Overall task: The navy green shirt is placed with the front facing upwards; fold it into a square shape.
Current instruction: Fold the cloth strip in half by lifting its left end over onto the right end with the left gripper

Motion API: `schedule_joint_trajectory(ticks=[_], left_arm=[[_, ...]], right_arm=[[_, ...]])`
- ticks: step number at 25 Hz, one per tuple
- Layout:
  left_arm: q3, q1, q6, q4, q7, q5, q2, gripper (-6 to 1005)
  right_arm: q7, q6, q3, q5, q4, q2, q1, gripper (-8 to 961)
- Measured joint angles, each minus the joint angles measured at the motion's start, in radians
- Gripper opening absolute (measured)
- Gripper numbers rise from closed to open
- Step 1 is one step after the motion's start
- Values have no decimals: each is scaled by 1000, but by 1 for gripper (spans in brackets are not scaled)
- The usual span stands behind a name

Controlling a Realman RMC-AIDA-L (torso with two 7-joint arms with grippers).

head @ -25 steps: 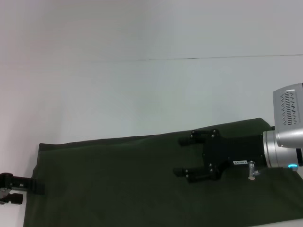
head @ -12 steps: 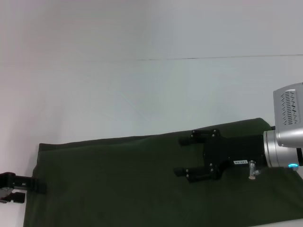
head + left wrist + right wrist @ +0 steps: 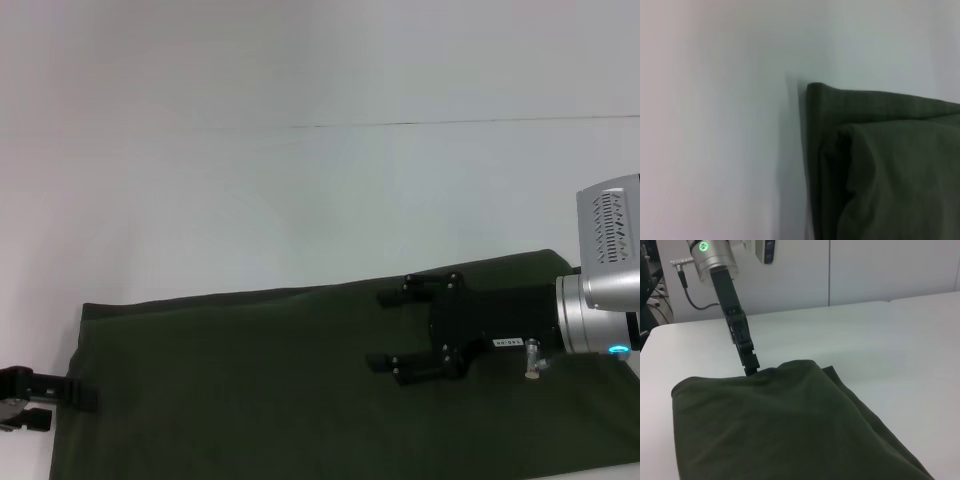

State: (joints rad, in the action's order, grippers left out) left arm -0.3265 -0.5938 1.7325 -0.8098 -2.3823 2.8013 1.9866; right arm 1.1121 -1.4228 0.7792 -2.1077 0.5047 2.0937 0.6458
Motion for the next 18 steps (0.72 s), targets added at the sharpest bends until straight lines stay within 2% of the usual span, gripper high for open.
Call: schedule_joint_trajectory(ticks=[18], left_arm=[[-6,-2,-4,14,-6,-6,2,877]], right_arm=[[0,4,-2,0,0,0,0,853]])
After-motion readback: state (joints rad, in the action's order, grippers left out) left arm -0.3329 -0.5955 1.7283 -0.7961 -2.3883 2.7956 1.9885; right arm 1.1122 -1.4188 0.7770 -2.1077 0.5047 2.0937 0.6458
